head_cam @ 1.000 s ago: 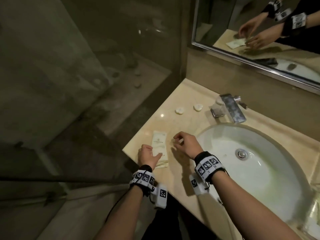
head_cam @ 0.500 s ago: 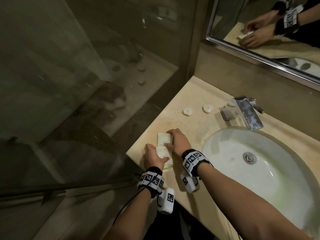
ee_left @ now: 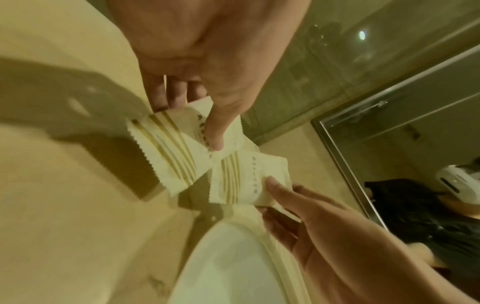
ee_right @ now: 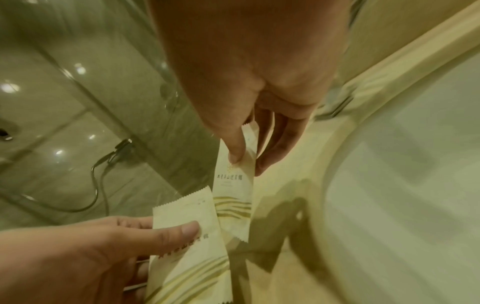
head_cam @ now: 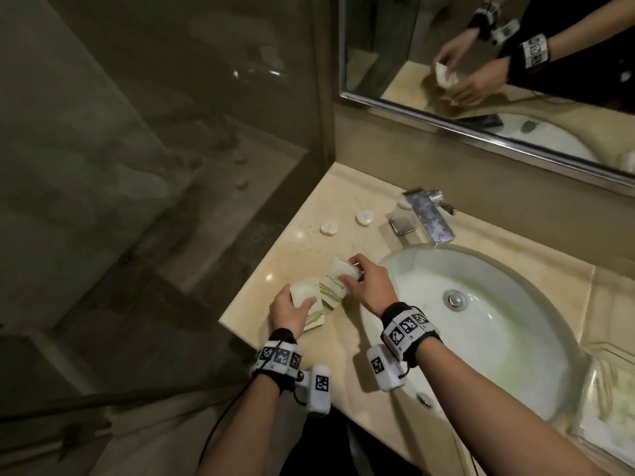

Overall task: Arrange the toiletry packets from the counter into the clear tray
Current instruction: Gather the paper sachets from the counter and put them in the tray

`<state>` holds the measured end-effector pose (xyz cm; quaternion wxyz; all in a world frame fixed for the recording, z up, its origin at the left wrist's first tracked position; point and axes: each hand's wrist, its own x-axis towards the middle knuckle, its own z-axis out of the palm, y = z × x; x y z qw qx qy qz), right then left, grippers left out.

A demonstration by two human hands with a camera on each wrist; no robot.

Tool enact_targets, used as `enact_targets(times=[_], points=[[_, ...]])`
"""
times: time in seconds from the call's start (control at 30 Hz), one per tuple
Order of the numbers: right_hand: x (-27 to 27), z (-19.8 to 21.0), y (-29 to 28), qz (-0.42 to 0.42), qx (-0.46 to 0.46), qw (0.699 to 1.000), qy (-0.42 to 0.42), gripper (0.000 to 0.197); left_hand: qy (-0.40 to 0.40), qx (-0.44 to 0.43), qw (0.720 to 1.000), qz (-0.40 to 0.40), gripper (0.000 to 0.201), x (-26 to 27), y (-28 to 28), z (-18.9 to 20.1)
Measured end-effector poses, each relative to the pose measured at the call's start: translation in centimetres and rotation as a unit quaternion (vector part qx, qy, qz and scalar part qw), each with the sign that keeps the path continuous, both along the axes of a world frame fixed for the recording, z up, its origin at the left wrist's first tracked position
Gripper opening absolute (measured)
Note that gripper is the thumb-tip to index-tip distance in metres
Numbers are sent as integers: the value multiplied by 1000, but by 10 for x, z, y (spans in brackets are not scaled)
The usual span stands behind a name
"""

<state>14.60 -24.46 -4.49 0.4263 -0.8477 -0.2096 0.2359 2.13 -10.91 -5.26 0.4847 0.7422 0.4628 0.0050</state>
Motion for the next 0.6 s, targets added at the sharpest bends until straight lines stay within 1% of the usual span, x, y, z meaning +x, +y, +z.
enact_targets(times=[0.13, 0.27, 0.37, 0.6], points=[[6, 13, -79, -59, -8, 998, -33, 28, -34, -59, 995, -70, 30, 26, -50, 8], [6, 19, -173, -158, -25, 987, -31, 25, -49, -111, 980, -160, 28, 55, -124, 26], [2, 21, -244, -237, -28, 971, -27, 27, -49, -123, 962, -237, 25, 70, -181, 36], [-23, 32, -378, -378, -19, 926, -9, 24, -45, -161, 929, -329, 27, 89, -297, 40]])
